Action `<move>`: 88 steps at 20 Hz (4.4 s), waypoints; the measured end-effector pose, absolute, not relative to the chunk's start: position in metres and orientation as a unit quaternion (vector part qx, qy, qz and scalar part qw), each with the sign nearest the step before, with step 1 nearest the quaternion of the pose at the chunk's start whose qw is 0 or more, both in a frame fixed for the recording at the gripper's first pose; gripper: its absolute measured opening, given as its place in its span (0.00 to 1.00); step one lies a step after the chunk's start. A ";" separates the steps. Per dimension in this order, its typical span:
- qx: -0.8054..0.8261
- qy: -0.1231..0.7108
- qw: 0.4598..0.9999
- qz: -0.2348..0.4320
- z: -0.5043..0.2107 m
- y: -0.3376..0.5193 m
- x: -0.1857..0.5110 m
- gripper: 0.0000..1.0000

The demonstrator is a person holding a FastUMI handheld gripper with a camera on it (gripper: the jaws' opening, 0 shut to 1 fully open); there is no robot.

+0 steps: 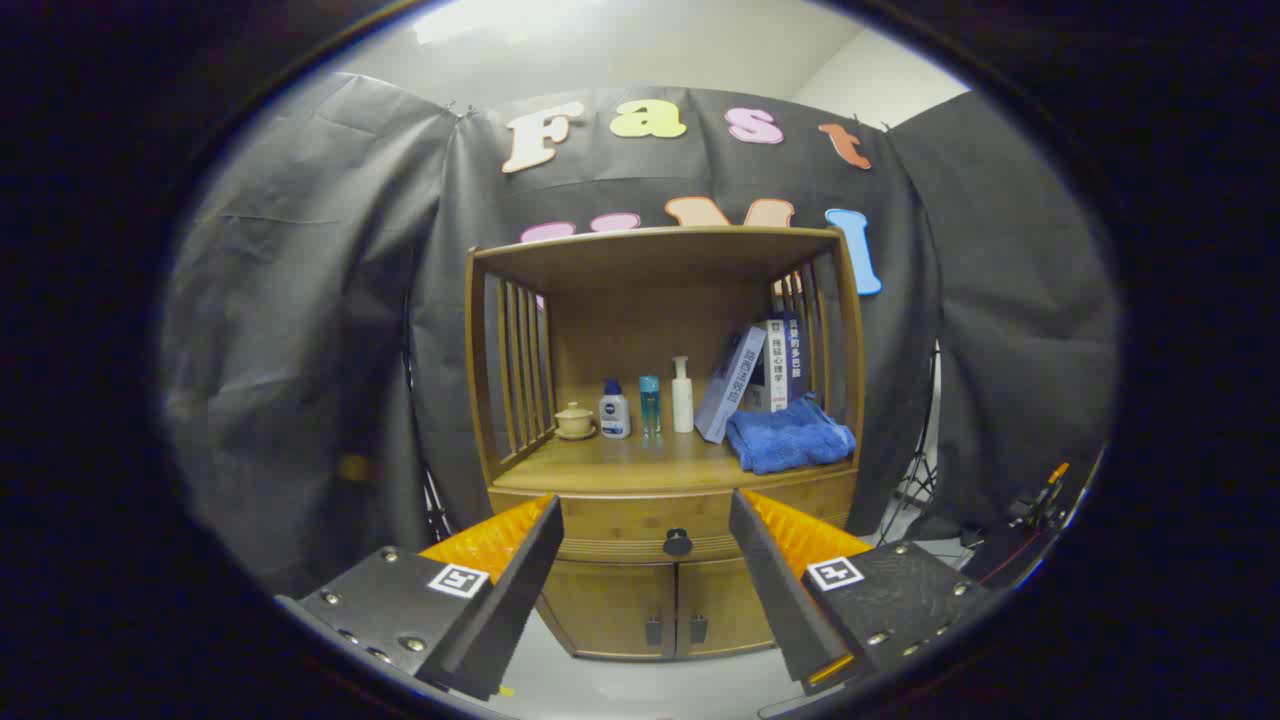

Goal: Pull open the drawer, take out the items inside it, and place them on the countertop above the cabinet.

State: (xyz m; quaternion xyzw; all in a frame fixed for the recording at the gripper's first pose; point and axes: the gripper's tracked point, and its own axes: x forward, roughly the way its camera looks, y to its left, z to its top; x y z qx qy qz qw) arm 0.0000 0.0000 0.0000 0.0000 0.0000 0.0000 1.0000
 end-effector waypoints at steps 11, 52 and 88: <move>-0.012 -0.002 1.000 0.011 -0.007 0.009 0.000 1.00; -0.025 0.068 0.997 0.023 -0.116 -0.020 0.135 1.00; 0.009 0.107 0.994 -0.018 -0.208 -0.047 0.094 0.26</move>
